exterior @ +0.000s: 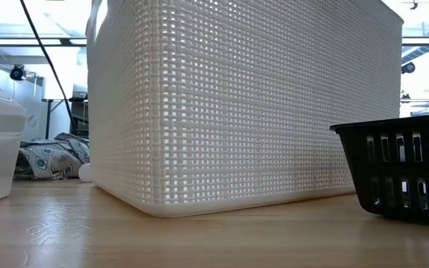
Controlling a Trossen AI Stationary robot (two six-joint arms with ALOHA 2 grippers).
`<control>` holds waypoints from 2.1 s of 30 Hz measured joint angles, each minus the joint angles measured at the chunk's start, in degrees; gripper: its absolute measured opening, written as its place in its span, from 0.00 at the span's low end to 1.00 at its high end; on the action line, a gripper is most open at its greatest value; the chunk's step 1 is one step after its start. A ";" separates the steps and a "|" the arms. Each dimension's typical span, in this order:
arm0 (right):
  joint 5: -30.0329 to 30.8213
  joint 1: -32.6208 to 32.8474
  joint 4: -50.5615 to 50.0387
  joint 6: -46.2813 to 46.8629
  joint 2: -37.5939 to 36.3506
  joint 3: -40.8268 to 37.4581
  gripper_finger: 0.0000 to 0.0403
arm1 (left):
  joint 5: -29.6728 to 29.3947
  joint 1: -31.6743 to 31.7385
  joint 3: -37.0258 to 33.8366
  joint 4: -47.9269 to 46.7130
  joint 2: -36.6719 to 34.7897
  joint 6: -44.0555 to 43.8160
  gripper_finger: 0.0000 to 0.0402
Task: Pick & place medical supplies in basket/bin
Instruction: Put the middle orange bottle into the black basket
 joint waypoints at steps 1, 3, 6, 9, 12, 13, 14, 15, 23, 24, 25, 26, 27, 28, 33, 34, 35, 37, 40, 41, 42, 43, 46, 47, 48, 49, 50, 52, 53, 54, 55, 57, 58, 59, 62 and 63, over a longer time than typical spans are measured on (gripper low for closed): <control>0.00 0.01 0.00 0.00 0.00 0.00 0.82 | 0.02 0.00 -0.48 0.35 0.12 -0.31 0.73; 0.00 0.01 0.00 0.00 0.00 0.02 0.82 | 0.32 0.00 -1.62 1.88 0.38 -1.57 0.73; 0.00 0.01 0.00 0.00 0.00 0.01 0.82 | 3.69 0.17 -3.81 3.83 0.40 -3.56 0.73; 0.00 0.00 0.00 0.00 0.00 0.00 0.82 | 10.65 0.35 -4.80 4.08 0.40 -4.42 0.73; 0.00 0.01 0.00 0.00 0.00 0.00 0.82 | 17.00 0.33 -4.96 2.24 0.40 -4.45 0.73; 0.00 0.01 0.00 0.00 0.00 0.02 0.82 | 18.74 0.33 -4.96 0.65 0.40 -4.73 0.73; 0.00 0.01 0.00 0.00 0.00 0.02 0.82 | 20.04 0.33 -4.96 -0.72 0.40 -4.85 0.73; 0.00 0.01 0.00 0.01 0.00 0.01 0.82 | 21.22 0.33 -4.96 -1.87 0.34 -4.35 0.73; 0.00 0.01 0.00 0.00 0.00 0.00 0.82 | 27.93 0.33 -4.96 -3.40 0.18 8.85 0.72; 0.00 0.01 0.00 0.00 0.00 0.02 0.82 | 28.06 0.44 -4.98 -3.55 0.18 8.84 0.72; 0.00 0.01 0.00 0.00 0.02 0.02 0.82 | 28.10 0.65 -5.02 -3.63 0.18 8.84 0.72; 0.00 0.00 0.00 0.00 0.00 0.01 0.82 | 28.09 0.84 -5.22 -3.64 0.14 8.84 0.72; 0.00 0.01 0.00 0.00 0.00 0.00 0.82 | 28.19 1.06 -5.39 -3.98 0.13 8.84 0.72; 0.00 0.00 0.00 0.01 0.01 0.01 0.82 | 28.31 1.26 -5.67 -4.01 0.13 8.82 0.72; 0.00 0.00 0.00 0.00 0.00 0.01 0.82 | 30.05 2.53 -9.75 -2.80 -1.49 8.60 0.72; 0.00 -0.01 0.00 0.00 0.00 0.02 0.82 | 30.23 2.74 -11.12 -2.01 -2.19 8.60 0.72; 0.00 0.01 0.00 0.00 0.02 0.00 0.82 | 30.68 2.96 -12.63 -0.92 -3.02 8.44 0.72; 0.00 0.00 0.00 0.01 0.00 0.01 0.82 | 32.08 3.05 -15.76 1.42 -5.12 7.14 0.72; 0.00 0.01 0.00 0.00 0.02 0.01 0.82 | 33.24 3.08 -20.13 2.90 -9.30 4.69 0.72; 0.00 0.00 0.00 0.00 0.02 0.01 0.82 | 33.24 3.08 -21.52 3.21 -10.85 3.75 0.72; 0.00 0.01 0.00 0.00 0.01 0.01 0.82 | 33.23 3.10 -23.03 3.55 -12.55 2.68 0.72; 0.00 0.01 0.00 0.00 0.00 0.00 0.82 | 33.21 3.15 -24.51 4.30 -14.33 1.58 0.72; 0.00 0.00 0.00 0.00 0.02 0.00 0.82 | 32.94 3.21 -29.33 9.02 -19.28 -0.34 0.72; 0.00 0.01 0.00 0.00 0.00 0.02 0.82 | 32.97 3.21 -31.21 10.76 -20.72 -0.60 0.72; 0.00 -0.01 0.00 0.00 0.02 0.00 0.82 | 32.95 3.21 -32.91 12.29 -21.94 -1.12 0.72; 0.00 0.00 0.00 0.00 0.02 0.01 0.82 | 32.95 3.21 -34.61 13.80 -23.01 -1.84 0.72; 0.00 0.01 0.00 0.00 0.01 0.00 0.82 | 32.98 3.21 -36.31 15.18 -23.88 -2.69 0.72; 0.00 0.01 0.00 0.00 0.02 0.01 0.82 | 33.76 3.21 -39.03 17.54 -25.14 -4.34 0.72; 0.00 -0.01 0.00 0.00 0.02 0.02 0.82 | 34.51 3.21 -40.14 18.41 -25.47 -4.91 0.72; 0.00 -0.01 0.00 0.00 0.02 0.01 0.82 | 35.20 3.21 -41.11 19.08 -25.65 -5.11 0.72; 0.00 0.01 0.00 0.00 0.02 0.00 0.82 | 35.54 3.21 -41.89 19.73 -25.70 -5.22 0.72; 0.00 -0.01 0.00 0.00 0.02 0.02 0.82 | 35.56 3.21 -42.92 20.90 -25.70 -4.94 0.72; 0.00 -0.01 0.00 0.00 0.02 0.02 0.82 | 35.54 3.21 -43.26 21.21 -25.69 -4.80 0.72; 0.00 0.01 0.00 0.00 0.02 0.01 0.82 | 35.50 3.21 -43.52 21.35 -25.68 -4.80 0.72; 0.00 0.00 0.00 0.00 0.02 0.00 0.82 | 34.52 3.21 -43.74 21.73 -25.68 -4.75 0.72; 0.00 0.01 0.00 0.00 0.02 0.00 0.82 | 34.26 3.21 -43.74 21.85 -25.68 -4.72 0.72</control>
